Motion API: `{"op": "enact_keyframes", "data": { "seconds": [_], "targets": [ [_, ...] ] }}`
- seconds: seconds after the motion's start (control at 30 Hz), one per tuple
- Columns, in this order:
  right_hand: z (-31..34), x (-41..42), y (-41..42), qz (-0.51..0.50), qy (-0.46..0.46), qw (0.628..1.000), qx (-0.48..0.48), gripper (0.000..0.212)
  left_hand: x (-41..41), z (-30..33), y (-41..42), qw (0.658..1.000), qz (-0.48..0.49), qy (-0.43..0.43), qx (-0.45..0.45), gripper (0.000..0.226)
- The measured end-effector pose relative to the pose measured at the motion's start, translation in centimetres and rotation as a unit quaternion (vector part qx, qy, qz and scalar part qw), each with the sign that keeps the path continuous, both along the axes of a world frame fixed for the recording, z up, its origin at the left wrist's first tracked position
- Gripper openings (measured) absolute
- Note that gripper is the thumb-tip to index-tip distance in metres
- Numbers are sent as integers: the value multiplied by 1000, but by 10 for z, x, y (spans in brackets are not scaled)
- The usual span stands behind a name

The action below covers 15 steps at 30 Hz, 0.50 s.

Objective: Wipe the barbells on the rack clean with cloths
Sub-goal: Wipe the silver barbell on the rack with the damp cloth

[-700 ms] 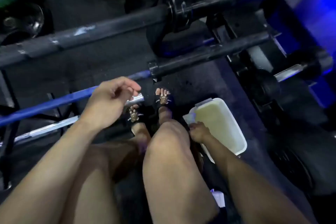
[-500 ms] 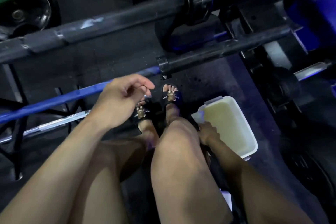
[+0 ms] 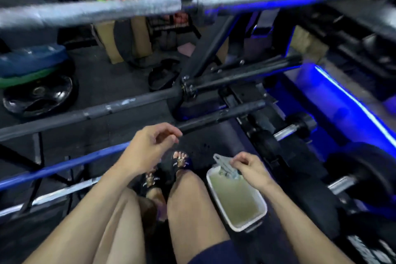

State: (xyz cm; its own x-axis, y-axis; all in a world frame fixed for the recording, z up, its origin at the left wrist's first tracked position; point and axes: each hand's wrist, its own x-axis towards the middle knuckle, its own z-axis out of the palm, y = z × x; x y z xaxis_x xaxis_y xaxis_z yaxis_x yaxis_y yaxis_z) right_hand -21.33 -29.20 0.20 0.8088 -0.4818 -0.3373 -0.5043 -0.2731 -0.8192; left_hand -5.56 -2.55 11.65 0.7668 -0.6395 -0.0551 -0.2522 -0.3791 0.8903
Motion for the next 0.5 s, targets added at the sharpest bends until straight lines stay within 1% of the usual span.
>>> {"op": "enact_keyframes", "data": {
  "seconds": [0.07, 0.1, 0.13, 0.23, 0.3, 0.33, 0.4, 0.43, 0.5],
  "targets": [
    [64, -10, 1, 12, -91, 995, 46, 19, -13, 38, -8, 998, -34, -41, -14, 16],
    [98, -17, 5, 33, -127, 989, 66, 18, -21, 57, -11, 997, -50, -61, -23, 18],
    [133, -24, 10, 61, -151, 984, 78, 21, -29, 77, -14, 994, -72, -81, -32, 21],
    [207, -42, 20, 139, -194, 964, 114, 31, -45, 119, -22, 983, -131, -123, -40, 39],
    [247, -54, 25, 168, -224, 953, 119, 35, -60, 147, -23, 976, -150, -154, -35, 51],
    [262, -58, 28, 176, -236, 949, 115, 37, -66, 158, -24, 971, -159, -174, -36, 54],
    [283, -63, 31, 180, -252, 943, 119, 38, -77, 176, -25, 961, -171, -212, -53, 48],
    [290, -64, 32, 176, -263, 940, 129, 36, -80, 182, -27, 957, -172, -223, -67, 40],
    [299, -64, 33, 165, -282, 933, 148, 28, -83, 191, -31, 956, -172, -216, -97, 21]
  ]
}}
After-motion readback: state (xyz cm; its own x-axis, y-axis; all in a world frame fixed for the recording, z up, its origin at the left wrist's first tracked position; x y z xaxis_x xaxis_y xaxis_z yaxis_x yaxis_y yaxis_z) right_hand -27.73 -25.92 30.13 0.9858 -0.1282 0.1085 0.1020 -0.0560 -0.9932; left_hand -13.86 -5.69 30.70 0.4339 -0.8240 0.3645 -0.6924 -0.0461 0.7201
